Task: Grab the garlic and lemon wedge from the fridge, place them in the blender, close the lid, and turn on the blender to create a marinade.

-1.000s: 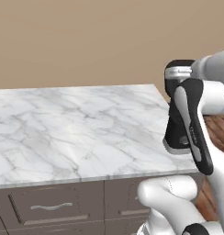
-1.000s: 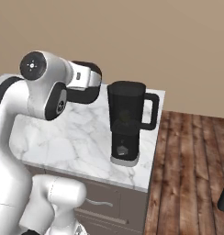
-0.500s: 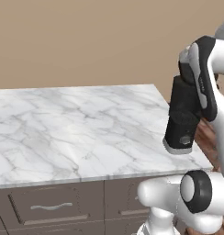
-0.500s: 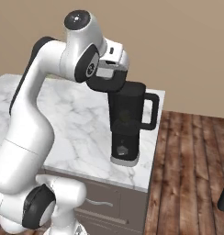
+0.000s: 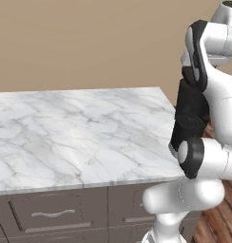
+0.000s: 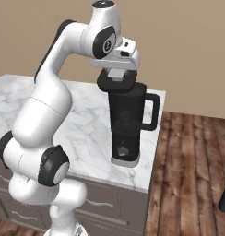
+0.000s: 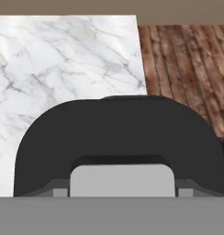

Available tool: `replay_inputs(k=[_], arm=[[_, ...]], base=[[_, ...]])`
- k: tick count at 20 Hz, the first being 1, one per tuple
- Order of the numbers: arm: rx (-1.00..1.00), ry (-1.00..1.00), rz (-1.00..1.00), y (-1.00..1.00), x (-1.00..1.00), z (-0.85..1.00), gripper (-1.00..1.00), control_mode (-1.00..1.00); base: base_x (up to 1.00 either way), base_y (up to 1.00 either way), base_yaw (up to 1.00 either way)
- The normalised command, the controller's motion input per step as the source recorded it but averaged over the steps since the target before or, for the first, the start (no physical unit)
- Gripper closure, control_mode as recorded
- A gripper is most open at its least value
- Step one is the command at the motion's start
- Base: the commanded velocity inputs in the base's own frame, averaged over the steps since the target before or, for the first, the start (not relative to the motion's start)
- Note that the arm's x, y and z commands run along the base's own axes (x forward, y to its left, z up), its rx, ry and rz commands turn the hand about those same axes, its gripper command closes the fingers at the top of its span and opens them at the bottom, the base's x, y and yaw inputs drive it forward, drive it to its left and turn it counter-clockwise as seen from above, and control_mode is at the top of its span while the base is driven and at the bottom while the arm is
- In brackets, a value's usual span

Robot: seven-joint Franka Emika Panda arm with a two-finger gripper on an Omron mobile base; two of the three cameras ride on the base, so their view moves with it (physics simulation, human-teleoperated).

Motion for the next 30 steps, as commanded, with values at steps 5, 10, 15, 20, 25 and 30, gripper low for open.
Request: replay_inputs(k=[5,10,15,20,25,30], arm=[[0.00,0.17,0.00,-0.37,0.38,-0.08,1.00,-1.00],[0.00,0.00,0.00,-0.07,0.17,-0.21,1.00,-1.00],[0.01,-0.02,0.00,0.00,0.02,-0.14,1.00,-1.00],[0.00,-0.04,0.00,0.06,-0.14,-0.17,1.00,-1.00],[0.00,-0.01,0.03,0.00,-0.05,-0.13,1.00,-1.00],[0.00,-0.01,0.03,0.00,-0.06,-0.17,1.00,-1.00]], base=[[0.00,0.00,0.00],[0.00,0.00,0.00],[0.00,0.00,0.00],[0.00,0.00,0.00],[0.00,0.00,0.00],[0.00,0.00,0.00]])
